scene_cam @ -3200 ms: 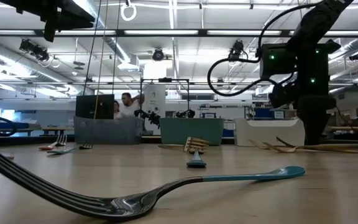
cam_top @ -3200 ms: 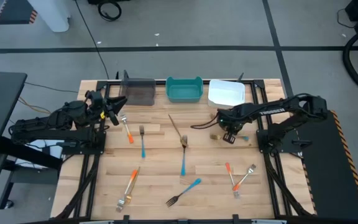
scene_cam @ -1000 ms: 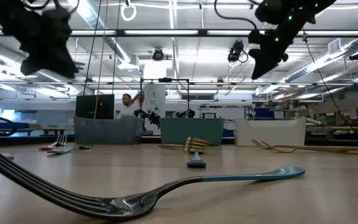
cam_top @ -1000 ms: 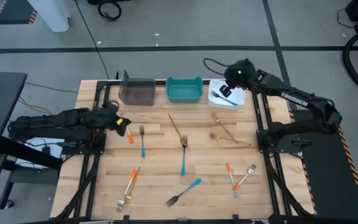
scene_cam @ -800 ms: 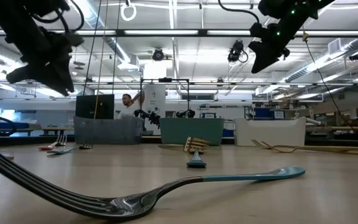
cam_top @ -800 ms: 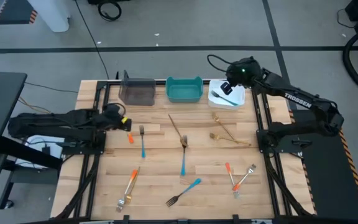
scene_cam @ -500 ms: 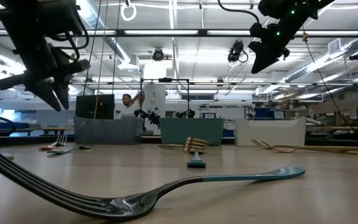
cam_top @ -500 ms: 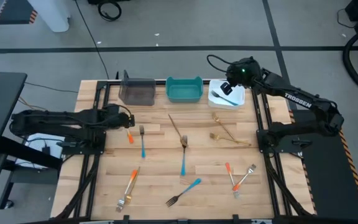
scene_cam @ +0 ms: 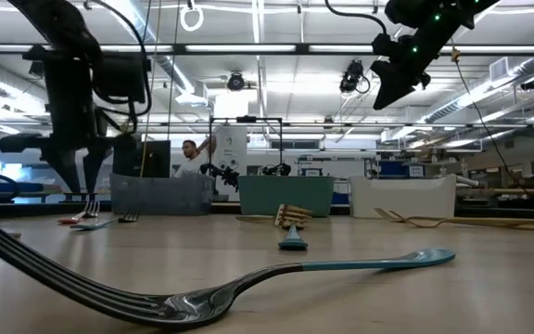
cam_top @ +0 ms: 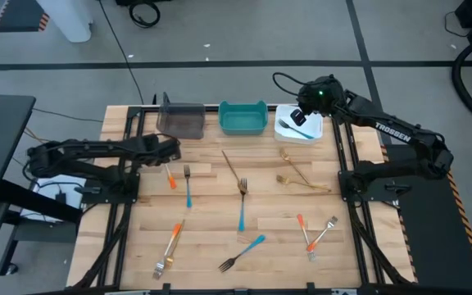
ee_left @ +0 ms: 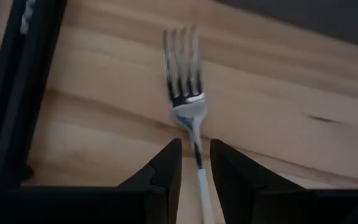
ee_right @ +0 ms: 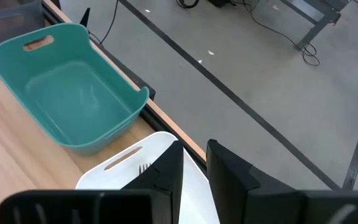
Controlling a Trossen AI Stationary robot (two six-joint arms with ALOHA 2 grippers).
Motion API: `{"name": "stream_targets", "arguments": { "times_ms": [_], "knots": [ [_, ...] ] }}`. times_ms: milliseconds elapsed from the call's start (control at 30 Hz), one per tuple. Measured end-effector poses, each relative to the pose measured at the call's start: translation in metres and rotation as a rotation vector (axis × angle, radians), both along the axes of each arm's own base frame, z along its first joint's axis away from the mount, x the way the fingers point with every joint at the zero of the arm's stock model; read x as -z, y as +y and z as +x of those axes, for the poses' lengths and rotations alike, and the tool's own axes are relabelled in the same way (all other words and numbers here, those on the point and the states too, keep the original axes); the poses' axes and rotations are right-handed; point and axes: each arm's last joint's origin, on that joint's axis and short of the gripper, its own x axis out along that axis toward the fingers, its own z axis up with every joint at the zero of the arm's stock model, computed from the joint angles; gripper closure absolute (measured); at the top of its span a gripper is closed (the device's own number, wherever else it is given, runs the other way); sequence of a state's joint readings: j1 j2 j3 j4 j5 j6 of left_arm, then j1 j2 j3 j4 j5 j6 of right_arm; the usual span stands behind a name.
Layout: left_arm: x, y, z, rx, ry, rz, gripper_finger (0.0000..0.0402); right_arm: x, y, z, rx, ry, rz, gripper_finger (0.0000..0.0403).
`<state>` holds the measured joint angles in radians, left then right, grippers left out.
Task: Sort silverware by color (type)
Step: Put the top left orange fork into the black transparent bin
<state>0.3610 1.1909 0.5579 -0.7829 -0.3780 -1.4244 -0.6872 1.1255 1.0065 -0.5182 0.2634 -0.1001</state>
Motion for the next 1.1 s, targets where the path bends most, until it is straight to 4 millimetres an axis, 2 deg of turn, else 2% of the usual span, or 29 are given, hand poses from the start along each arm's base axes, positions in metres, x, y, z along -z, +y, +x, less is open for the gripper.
{"name": "stream_targets", "arguments": {
  "times_ms": [267,700,800,933,1100],
  "knots": [
    [0.016,0.008,0.012,-0.023,-0.021,-0.066,0.0308,0.000,0.000,0.000,-0.006,0.002,-0.001,0.0325],
    [0.035,0.010,0.017,-0.009,0.082,-0.118,0.0310,0.000,0.000,0.000,-0.007,0.004,-0.001,0.0325],
    [0.036,0.010,0.018,0.044,0.096,-0.115,0.0327,0.000,0.000,0.000,-0.007,0.005,0.000,0.0325],
    [0.036,0.010,0.019,0.123,0.115,-0.117,0.0378,0.000,0.000,0.000,-0.007,0.005,-0.001,0.0325],
    [0.033,0.008,0.022,0.226,0.141,-0.128,0.0383,0.000,0.000,0.000,-0.007,0.005,-0.001,0.0325]
  ]
}}
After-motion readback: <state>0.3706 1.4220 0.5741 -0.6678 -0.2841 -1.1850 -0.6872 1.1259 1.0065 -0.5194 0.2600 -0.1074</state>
